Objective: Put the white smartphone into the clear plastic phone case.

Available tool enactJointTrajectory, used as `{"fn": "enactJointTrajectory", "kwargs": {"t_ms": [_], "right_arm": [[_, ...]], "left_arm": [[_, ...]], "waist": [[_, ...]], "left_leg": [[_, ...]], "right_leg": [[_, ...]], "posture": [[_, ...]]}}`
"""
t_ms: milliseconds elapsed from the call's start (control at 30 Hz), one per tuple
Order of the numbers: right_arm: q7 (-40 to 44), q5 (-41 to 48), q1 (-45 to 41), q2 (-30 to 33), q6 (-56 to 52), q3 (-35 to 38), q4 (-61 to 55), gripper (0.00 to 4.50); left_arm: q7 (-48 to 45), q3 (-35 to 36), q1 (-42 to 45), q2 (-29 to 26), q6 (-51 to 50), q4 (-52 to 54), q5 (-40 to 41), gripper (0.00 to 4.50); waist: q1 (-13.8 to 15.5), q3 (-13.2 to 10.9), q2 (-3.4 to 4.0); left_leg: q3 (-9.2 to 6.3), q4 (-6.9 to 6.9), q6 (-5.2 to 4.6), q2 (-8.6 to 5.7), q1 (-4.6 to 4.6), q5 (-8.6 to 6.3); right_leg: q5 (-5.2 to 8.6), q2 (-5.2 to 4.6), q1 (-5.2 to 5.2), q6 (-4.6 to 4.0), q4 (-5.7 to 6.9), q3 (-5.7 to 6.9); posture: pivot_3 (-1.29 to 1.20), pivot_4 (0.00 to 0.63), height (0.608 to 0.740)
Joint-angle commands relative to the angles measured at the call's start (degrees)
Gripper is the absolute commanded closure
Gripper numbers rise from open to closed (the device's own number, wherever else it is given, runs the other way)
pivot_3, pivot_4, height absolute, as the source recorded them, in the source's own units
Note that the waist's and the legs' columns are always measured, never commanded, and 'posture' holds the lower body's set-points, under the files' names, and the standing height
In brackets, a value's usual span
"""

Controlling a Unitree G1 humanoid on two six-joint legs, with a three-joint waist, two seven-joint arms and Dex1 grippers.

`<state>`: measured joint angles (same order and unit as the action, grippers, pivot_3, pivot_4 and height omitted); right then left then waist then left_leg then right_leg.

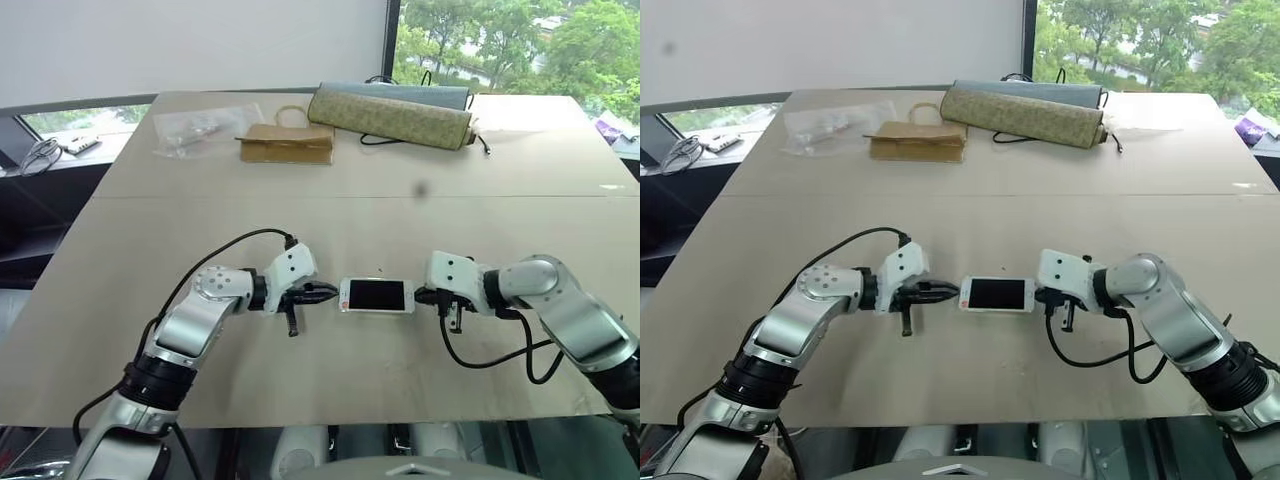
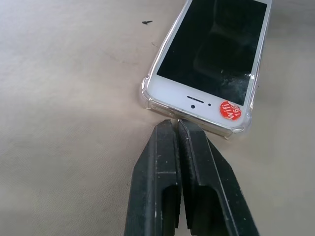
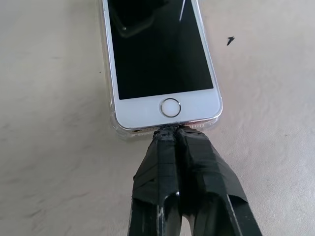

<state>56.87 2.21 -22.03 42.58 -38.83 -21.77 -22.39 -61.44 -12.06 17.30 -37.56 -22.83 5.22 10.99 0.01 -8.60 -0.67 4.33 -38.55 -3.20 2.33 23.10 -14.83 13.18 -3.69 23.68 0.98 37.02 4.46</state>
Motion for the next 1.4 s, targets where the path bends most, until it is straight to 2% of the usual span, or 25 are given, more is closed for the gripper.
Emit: {"fn": "enactJointTrajectory", "kwargs": {"t_ms": [33, 133, 333, 467, 500, 533, 700, 733, 1033, 1233, 1400], "right_arm": [[-1.32, 0.58, 1.21, 0.82, 1.27, 2.99, -2.43, 4.50], [-2.81, 2.43, 2.66, 1.59, 0.43, 8.08, -3.40, 4.50], [-4.06, 7.71, 7.03, 1.63, -0.19, 16.41, -7.01, 4.50], [-5.94, 9.55, 9.40, 1.50, -1.58, 18.98, -9.49, 4.50], [-6.47, 9.96, 9.86, 1.39, -2.13, 19.32, -10.06, 4.50], [-7.02, 10.28, 10.34, 1.26, -2.59, 19.60, -10.71, 4.50], [-9.85, 11.47, 11.31, 0.22, -4.09, 19.67, -13.80, 4.50], [-10.24, 11.69, 11.33, 0.05, -4.35, 19.60, -14.09, 4.50], [-12.90, 12.88, 9.41, -2.77, -4.92, 15.38, -12.99, 4.50], [-12.22, 13.29, 7.04, -4.48, -4.76, 11.94, -8.50, 4.50], [-10.44, 12.53, 6.29, -3.53, -3.19, 9.72, -5.31, 4.50]], "left_arm": [[-2.46, 4.67, -1.05, -2.47, 2.34, 1.98, 3.58, 4.33], [-5.44, 8.69, -1.13, -4.55, 0.40, 3.89, 8.75, 3.54], [-5.40, 9.89, 2.08, -2.75, -4.63, 7.28, 15.30, 0.92], [-6.33, 6.45, 2.64, -1.32, -3.63, 5.92, 14.18, 0.92], [-6.00, 5.52, 3.13, -0.39, -3.40, 5.05, 13.66, 1.57], [-5.98, 4.39, 3.70, 0.55, -3.23, 4.14, 13.20, 1.78], [-6.76, -1.62, 6.57, 5.10, 2.08, -2.59, 8.22, 4.18], [-7.06, -2.19, 6.83, 5.56, 2.84, -3.55, 7.65, 4.47], [-8.29, -5.88, 7.55, 7.94, 9.00, -11.61, 2.52, 4.47], [-8.04, -6.05, 7.14, 8.18, 9.42, -11.65, 1.36, 4.47], [-7.42, -6.05, 6.46, 7.97, 8.84, -10.45, 0.99, 4.47]], "waist": [[-0.15, -0.03, 0.01], [-0.04, -0.09, -0.02], [1.03, -0.11, -0.06], [0.86, -0.12, -0.07], [0.86, -0.12, -0.07], [0.86, -0.13, -0.08], [0.89, -0.13, -0.10], [0.83, -0.13, -0.09], [0.80, -0.13, -0.09], [0.82, -0.12, -0.10], [0.82, -0.12, -0.09]], "left_leg": [[0.00, 0.02, 0.00, 0.02, 0.01, 0.00], [-0.03, 0.11, 0.02, 0.01, 0.11, 0.00], [-0.11, 0.01, 0.28, -0.16, 0.69, 0.16], [-0.01, 0.01, 0.27, -0.19, 0.67, 0.15], [0.00, 0.01, 0.26, -0.19, 0.66, 0.15], [0.00, 0.01, 0.22, -0.19, 0.64, 0.13], [-0.09, -0.01, 0.06, -0.18, 0.62, 0.04], [-0.09, -0.02, 0.06, -0.17, 0.63, 0.04], [-0.07, -0.04, 0.05, -0.16, 0.62, 0.04], [-0.09, -0.13, 0.04, -0.16, 0.62, 0.03], [-0.11, -0.16, 0.03, -0.16, 0.61, 0.03]], "right_leg": [[0.00, -0.03, 0.02, -0.01, 0.00, -0.03], [-0.12, -0.10, 0.10, -0.19, 0.00, -0.12], [-0.24, 0.02, 0.47, 0.04, -0.11, -0.02], [-0.22, 0.05, 0.47, 0.08, -0.17, 0.00], [-0.22, 0.06, 0.47, 0.08, -0.17, 0.02], [-0.22, 0.08, 0.46, 0.09, -0.17, 0.03], [-0.22, 0.16, 0.46, 0.08, -0.07, 0.10], [-0.22, 0.18, 0.47, 0.08, -0.06, 0.10], [-0.23, 0.18, 0.47, 0.07, -0.05, 0.08], [-0.23, 0.17, 0.43, 0.06, -0.02, 0.09], [-0.23, 0.17, 0.40, 0.06, 0.01, 0.09]], "posture": [[0.00, 0.150, 0.740], [0.00, 0.150, 0.740], [0.00, 0.150, 0.740], [0.00, 0.150, 0.740], [0.00, 0.150, 0.740], [0.00, 0.150, 0.740], [0.00, 0.150, 0.740], [0.00, 0.150, 0.740], [0.00, 0.150, 0.740], [0.00, 0.150, 0.740], [0.00, 0.150, 0.740]]}}
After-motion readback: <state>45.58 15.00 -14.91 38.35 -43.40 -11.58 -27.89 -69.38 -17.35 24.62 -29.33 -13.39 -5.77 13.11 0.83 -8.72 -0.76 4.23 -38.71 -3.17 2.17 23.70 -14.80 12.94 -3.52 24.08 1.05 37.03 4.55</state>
